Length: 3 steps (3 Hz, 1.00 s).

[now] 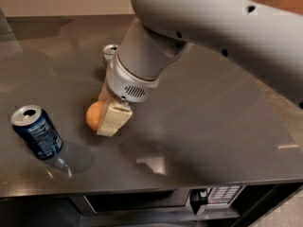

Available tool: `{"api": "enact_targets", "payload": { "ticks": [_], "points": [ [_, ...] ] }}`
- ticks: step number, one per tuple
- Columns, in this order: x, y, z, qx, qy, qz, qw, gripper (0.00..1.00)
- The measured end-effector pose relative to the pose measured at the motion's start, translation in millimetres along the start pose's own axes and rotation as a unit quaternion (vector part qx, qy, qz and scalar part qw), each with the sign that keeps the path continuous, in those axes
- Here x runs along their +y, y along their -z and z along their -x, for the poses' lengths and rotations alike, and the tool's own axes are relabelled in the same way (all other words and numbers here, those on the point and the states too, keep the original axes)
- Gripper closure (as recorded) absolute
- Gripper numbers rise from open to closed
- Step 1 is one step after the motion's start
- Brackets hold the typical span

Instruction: Move orange near pepsi can

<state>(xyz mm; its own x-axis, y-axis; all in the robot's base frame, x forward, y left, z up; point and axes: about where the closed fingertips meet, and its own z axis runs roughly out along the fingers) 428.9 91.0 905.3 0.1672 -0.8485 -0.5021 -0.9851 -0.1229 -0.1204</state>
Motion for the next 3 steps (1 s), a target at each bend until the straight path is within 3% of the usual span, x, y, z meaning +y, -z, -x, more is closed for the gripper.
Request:
{"api": "enact_targets", "payload": {
  "ticks": [3],
  "points": [
    [20.1,-46.9,28.6,-0.024,0.031,0.018,0.9991,1.00]
  ]
}}
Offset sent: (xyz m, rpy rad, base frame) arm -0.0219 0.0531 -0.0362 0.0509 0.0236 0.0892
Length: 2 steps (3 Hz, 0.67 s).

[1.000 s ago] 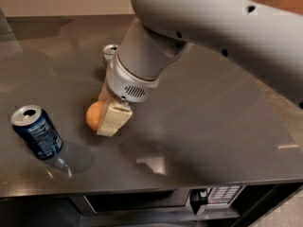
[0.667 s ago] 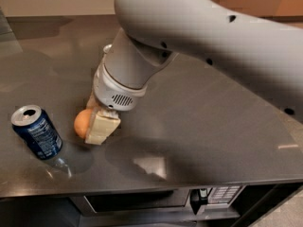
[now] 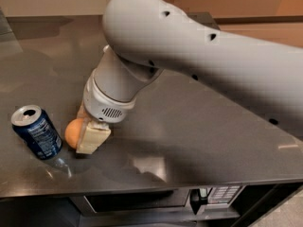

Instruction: Move orange near pepsi can

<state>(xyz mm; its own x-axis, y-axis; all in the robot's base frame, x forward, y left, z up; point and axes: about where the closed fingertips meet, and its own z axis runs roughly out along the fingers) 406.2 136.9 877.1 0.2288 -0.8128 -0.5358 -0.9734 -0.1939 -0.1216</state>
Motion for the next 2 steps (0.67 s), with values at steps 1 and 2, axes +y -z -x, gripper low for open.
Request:
{"api": "enact_targets", "payload": {
  "ticks": [1,2],
  "points": [
    [3.2,-11.5,1.4,-0.005,0.006,0.002,1.0000,1.00],
    [4.2,-19.1,2.3,-0.008,0.011,0.004,0.9999,0.82]
  ]
}}
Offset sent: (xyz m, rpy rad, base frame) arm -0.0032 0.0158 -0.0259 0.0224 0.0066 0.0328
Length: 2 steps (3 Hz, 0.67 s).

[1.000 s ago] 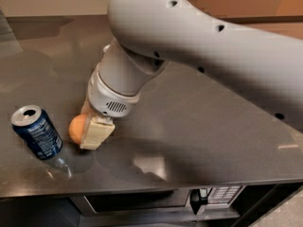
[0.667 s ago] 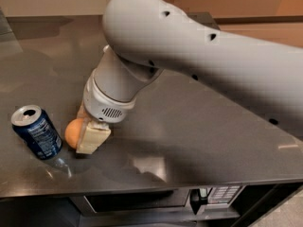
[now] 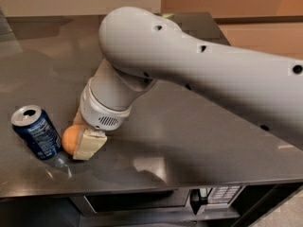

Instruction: Move orange near pepsi can

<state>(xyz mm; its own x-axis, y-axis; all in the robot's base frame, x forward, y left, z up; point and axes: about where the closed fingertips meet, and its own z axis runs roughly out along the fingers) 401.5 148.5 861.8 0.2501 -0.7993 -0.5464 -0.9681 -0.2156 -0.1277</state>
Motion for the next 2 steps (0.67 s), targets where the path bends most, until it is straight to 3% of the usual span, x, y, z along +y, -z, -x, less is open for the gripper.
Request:
{"api": "enact_targets", "payload": {
  "ticks": [2],
  "points": [
    [-6.0,-7.8,-7.1,0.007,-0.001,-0.005,1.0000,0.35]
  ]
}}
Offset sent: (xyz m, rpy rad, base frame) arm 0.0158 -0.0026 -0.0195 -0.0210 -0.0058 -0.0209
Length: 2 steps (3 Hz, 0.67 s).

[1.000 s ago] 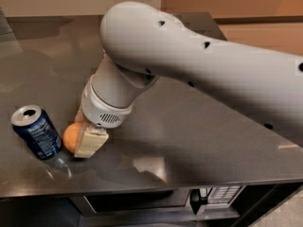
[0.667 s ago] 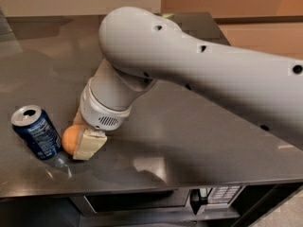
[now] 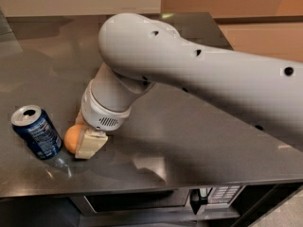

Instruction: Move orange near pepsi can

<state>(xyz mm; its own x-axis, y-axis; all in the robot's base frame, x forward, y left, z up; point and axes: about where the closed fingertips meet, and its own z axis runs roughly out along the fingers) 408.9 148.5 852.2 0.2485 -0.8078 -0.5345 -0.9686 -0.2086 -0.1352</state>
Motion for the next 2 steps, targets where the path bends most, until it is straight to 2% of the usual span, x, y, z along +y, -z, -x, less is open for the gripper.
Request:
{"api": "enact_targets", "payload": {
  "ticks": [1,2],
  "points": [
    [-1.8,-1.6,-4.0,0.002,-0.003,-0.004,1.0000,0.12],
    [-1.0,-0.5,-2.5,0.003,-0.001,-0.005,1.0000,0.00]
  ]
}}
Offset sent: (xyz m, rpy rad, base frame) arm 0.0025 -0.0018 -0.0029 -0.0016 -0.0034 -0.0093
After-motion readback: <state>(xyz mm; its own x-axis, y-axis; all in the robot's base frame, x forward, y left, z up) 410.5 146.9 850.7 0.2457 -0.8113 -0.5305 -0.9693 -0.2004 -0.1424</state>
